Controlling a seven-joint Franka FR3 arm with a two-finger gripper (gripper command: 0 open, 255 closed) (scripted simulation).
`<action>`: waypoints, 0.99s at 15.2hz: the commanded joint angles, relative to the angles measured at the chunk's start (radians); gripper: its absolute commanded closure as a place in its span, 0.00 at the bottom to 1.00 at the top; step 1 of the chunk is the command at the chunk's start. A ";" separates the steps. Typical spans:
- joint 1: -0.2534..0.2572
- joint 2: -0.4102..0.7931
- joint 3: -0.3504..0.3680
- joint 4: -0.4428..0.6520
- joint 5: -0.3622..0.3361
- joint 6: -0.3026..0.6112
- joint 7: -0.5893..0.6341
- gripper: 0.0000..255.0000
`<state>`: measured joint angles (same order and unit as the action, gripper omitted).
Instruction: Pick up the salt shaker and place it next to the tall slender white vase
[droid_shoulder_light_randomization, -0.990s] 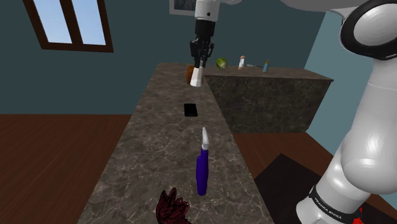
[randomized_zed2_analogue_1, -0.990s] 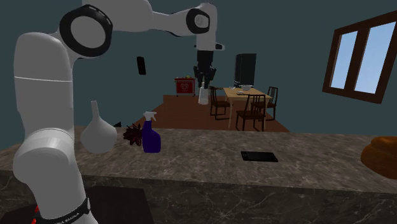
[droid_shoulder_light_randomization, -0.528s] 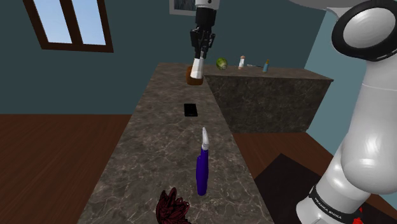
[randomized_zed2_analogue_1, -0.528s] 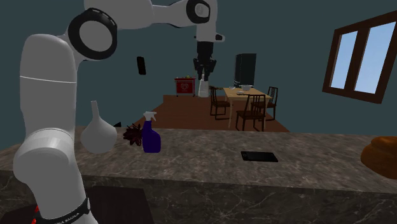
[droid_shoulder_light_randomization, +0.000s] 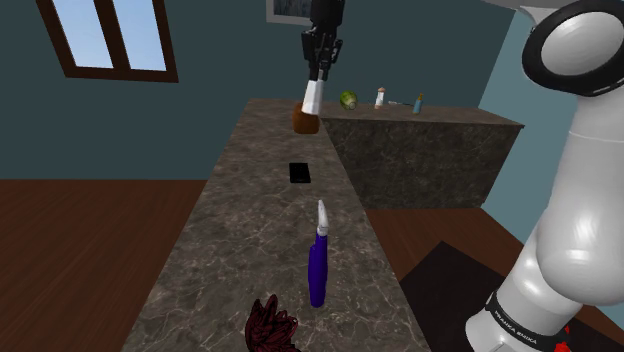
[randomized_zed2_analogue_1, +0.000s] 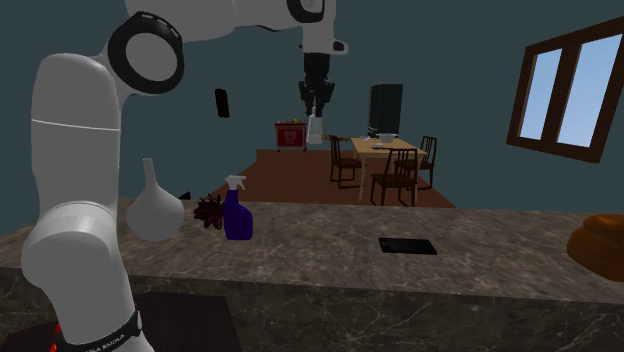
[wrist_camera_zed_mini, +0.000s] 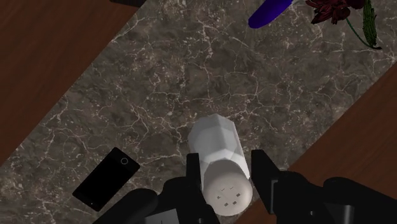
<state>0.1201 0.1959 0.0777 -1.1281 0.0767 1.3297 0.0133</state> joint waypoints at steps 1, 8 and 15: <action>0.009 -0.081 0.007 -0.109 0.005 0.030 0.016 1.00; 0.049 -0.346 0.047 -0.430 0.032 0.094 0.094 1.00; 0.091 -0.560 0.100 -0.639 0.075 0.103 0.186 1.00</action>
<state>0.2046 -0.3333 0.1694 -1.7408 0.1440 1.4347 0.1843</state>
